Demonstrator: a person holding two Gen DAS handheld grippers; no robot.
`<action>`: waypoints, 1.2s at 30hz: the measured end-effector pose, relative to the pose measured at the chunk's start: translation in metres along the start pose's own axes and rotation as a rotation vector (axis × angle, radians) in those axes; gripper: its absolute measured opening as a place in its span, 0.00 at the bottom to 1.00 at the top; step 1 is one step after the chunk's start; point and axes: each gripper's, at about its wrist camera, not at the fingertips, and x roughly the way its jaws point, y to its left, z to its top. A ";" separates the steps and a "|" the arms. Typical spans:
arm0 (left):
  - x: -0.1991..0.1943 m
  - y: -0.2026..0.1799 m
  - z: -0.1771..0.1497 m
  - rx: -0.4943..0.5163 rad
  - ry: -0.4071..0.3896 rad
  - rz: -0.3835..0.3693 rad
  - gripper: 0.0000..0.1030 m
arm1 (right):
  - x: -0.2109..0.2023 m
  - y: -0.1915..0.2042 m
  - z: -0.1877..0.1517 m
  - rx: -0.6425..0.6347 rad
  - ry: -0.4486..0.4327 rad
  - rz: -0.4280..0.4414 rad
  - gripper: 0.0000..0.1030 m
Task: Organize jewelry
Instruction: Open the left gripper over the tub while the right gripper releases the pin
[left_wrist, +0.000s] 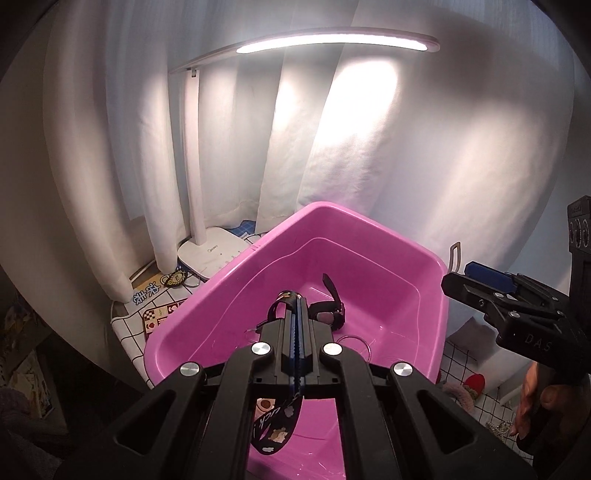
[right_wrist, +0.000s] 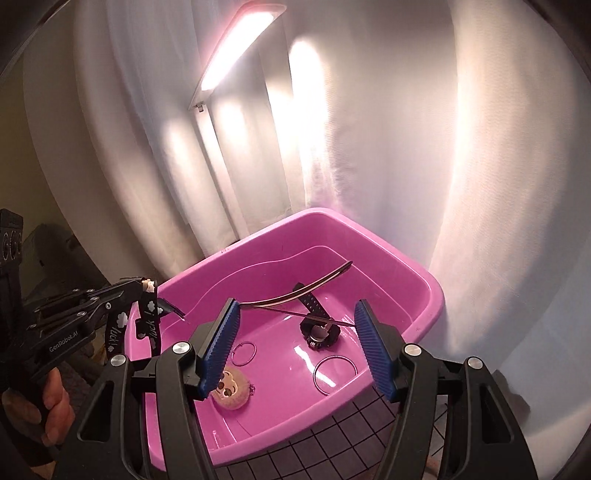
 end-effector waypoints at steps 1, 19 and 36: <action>0.005 0.001 0.001 0.001 0.008 0.000 0.02 | 0.007 0.001 0.002 -0.004 0.012 -0.007 0.60; 0.087 0.018 -0.009 -0.032 0.271 -0.025 0.02 | 0.118 0.002 -0.001 0.054 0.332 -0.058 0.60; 0.111 0.030 -0.017 -0.064 0.380 0.007 0.03 | 0.159 -0.010 0.007 0.071 0.430 -0.078 0.60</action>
